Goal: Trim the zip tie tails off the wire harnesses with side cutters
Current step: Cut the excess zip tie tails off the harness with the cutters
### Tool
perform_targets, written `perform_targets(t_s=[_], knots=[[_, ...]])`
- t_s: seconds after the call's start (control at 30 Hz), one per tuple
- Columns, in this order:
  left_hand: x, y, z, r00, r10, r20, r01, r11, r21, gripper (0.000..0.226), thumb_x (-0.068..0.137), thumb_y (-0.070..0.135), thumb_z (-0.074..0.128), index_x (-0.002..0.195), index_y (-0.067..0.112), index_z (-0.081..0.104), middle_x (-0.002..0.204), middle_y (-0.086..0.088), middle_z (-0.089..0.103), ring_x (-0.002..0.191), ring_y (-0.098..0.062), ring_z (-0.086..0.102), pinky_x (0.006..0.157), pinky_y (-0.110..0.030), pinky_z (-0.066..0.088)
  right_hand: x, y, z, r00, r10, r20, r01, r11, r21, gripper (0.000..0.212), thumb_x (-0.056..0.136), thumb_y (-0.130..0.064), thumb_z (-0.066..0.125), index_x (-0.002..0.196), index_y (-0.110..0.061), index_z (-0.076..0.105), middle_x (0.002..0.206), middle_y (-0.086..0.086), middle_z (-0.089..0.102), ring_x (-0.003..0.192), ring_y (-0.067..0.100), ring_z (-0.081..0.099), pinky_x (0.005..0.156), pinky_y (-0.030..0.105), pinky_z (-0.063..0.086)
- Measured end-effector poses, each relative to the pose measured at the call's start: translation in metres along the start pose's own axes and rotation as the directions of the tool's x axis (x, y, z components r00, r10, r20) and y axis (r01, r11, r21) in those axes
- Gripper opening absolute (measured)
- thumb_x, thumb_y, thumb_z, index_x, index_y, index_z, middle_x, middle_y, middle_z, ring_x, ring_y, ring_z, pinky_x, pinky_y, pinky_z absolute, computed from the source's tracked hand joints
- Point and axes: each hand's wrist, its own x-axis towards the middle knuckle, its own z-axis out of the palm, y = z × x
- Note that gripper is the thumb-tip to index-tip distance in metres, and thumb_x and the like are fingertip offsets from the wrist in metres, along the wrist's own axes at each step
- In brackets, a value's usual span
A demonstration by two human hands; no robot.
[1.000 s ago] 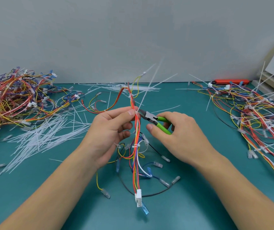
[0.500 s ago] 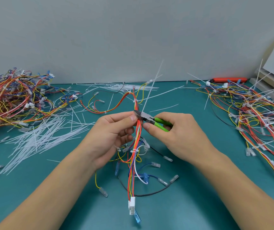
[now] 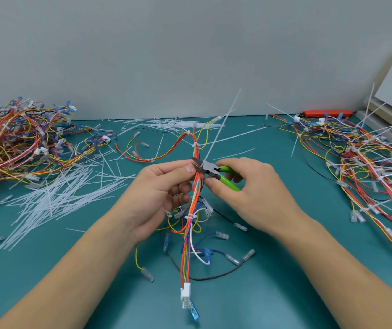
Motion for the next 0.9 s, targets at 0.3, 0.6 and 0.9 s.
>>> perform_targets(t_s=[0.3,0.6,0.9], knots=[[-0.0002,0.0012,-0.0007,1.0,-0.002,0.032,0.002,1.0,0.006,0.035,0.083,0.024,0.07,0.111,0.006,0.077,0.084,0.0,0.073,0.059,-0.006,0.056,0.057,-0.019,0.05,0.0004,0.0014,0.0008,0.999,-0.014,-0.049,0.018,0.997,0.077,0.044,0.083,-0.071,0.06,0.083,-0.027,0.064,0.06,-0.004,0.049,0.059,0.015,0.043,0.057,0.038,0.041],[0.0004,0.0,-0.0025,0.999,0.01,0.043,-0.012,0.999,0.047,0.038,0.083,0.027,0.071,0.113,0.006,0.076,0.085,0.003,0.071,0.061,-0.008,0.05,0.061,-0.023,0.046,-0.0021,-0.0015,0.0006,0.997,-0.027,-0.07,0.03,0.999,0.039,0.043,0.083,-0.071,0.06,0.083,-0.028,0.065,0.063,-0.007,0.053,0.064,0.016,0.048,0.062,0.041,0.047],[0.0008,-0.0012,-0.0034,0.998,0.019,0.06,-0.022,0.998,0.053,0.034,0.084,0.026,0.069,0.112,0.009,0.077,0.084,0.001,0.072,0.057,-0.007,0.05,0.056,-0.022,0.046,-0.0038,-0.0055,0.001,0.991,-0.05,-0.126,0.05,0.999,-0.006,0.032,0.087,-0.054,0.071,0.113,-0.036,0.072,0.094,-0.014,0.065,0.098,0.012,0.053,0.096,0.05,0.046]])
